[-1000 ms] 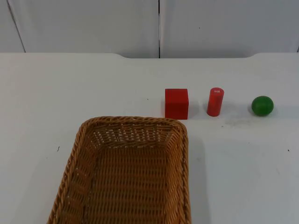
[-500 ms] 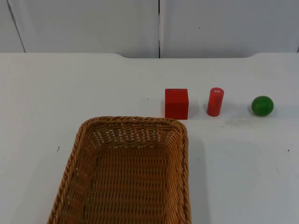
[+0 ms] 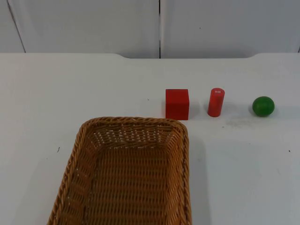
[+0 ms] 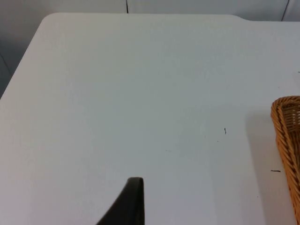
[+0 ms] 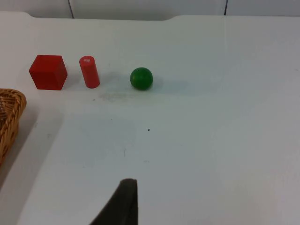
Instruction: Pick up the basket with the left hand and place the object to the left of the red cylinder into the basket with the right hand.
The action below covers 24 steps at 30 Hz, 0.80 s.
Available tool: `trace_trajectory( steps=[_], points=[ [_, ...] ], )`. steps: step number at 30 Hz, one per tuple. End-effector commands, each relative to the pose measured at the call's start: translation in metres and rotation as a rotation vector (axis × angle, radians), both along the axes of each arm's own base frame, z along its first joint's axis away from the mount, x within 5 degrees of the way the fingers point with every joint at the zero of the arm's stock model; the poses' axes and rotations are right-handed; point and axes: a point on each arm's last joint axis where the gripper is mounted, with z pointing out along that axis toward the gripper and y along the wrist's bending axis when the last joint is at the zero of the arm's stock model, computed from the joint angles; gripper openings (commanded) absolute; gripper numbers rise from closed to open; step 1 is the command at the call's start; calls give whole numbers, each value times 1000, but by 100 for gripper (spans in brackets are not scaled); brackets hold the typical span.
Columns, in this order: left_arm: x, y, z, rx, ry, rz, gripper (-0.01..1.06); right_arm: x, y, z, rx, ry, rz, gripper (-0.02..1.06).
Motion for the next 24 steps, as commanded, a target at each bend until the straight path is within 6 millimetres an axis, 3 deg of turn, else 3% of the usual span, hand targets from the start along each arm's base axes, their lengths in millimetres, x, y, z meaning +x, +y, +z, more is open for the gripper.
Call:
trace_trajectory(
  steps=[1,12,24],
  points=[
    [-1,0,2,-4,-11,0,105,0,0,-1,-17,-6,5,105],
    [-5,-1,22,-7,-63,-3,105,0,0,-1,-17,-6,5,105],
    [-4,-1,25,-12,-63,-7,105,0,0,-1,-17,-6,5,105]
  ],
)
